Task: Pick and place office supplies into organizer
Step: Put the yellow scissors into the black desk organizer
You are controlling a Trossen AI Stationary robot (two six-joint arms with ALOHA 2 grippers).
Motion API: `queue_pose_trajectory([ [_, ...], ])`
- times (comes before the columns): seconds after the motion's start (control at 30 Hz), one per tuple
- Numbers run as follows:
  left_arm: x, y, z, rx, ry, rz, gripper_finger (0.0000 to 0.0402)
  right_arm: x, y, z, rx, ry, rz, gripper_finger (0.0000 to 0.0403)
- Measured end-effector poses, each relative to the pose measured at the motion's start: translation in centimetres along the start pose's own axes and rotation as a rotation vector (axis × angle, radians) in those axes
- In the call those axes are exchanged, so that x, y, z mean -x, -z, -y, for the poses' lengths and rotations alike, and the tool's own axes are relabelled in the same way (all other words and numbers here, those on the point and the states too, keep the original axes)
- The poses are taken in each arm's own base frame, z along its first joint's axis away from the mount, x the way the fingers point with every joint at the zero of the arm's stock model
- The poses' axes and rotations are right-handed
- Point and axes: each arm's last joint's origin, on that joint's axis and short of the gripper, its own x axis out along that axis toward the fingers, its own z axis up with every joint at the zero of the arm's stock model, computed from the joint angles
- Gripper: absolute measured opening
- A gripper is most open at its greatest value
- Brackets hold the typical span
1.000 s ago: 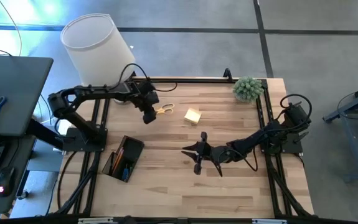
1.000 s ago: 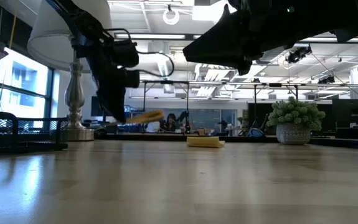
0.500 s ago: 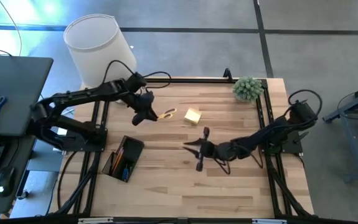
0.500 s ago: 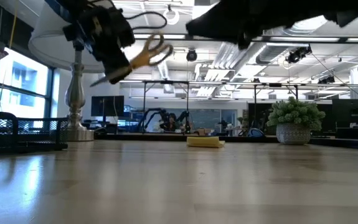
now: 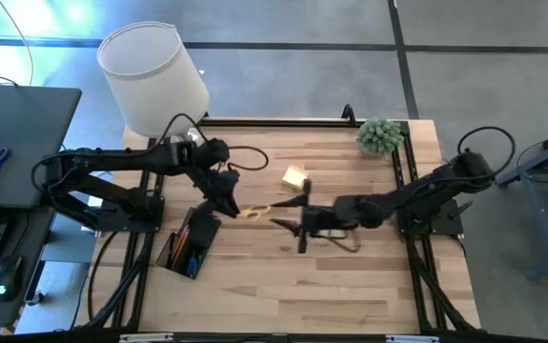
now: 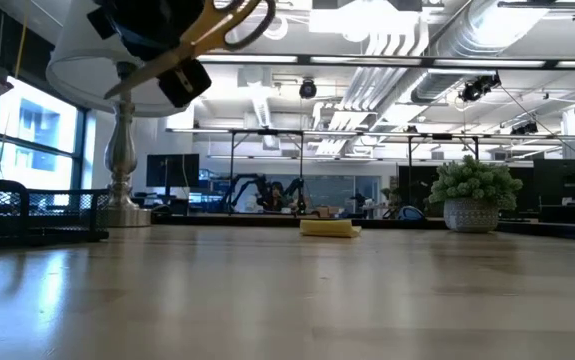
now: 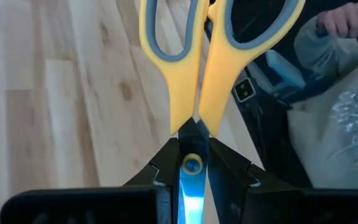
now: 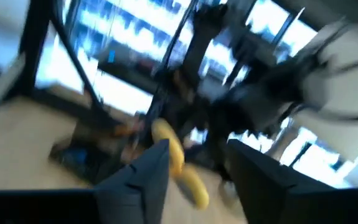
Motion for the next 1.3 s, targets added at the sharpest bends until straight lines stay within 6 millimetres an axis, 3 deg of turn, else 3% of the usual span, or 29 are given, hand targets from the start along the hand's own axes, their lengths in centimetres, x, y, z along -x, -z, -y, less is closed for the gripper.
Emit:
queue_pose_trajectory([
  [0.17,-0.5,-0.1,1.4,-0.028,0.030,-0.012,0.0049,-2.8,-1.4,-1.0,0.044,-0.056,-0.130,0.0210],
  [0.3,-0.2,-0.1,2.2,-0.028,0.034,-0.004,0.0049,-3.6,-2.9,-1.3,0.063,-0.083,-0.166,0.0212],
  [0.57,1.1,-0.1,3.3,-0.041,0.040,0.039,0.0049,-3.6,-3.7,-1.4,0.081,-0.092,-0.193,0.0152],
  [0.9,1.2,0.0,3.4,-0.032,0.062,0.029,0.0049,-3.8,-3.4,-0.9,0.078,-0.091,-0.204,0.0075],
  [1.07,1.2,0.1,3.5,-0.030,0.070,0.025,0.0049,-3.8,-3.4,-1.0,0.081,-0.120,-0.191,0.0018],
  [1.3,1.2,0.1,3.3,-0.035,0.032,0.025,0.0080,-3.8,-3.4,-1.1,0.066,-0.134,-0.180,0.0016],
])
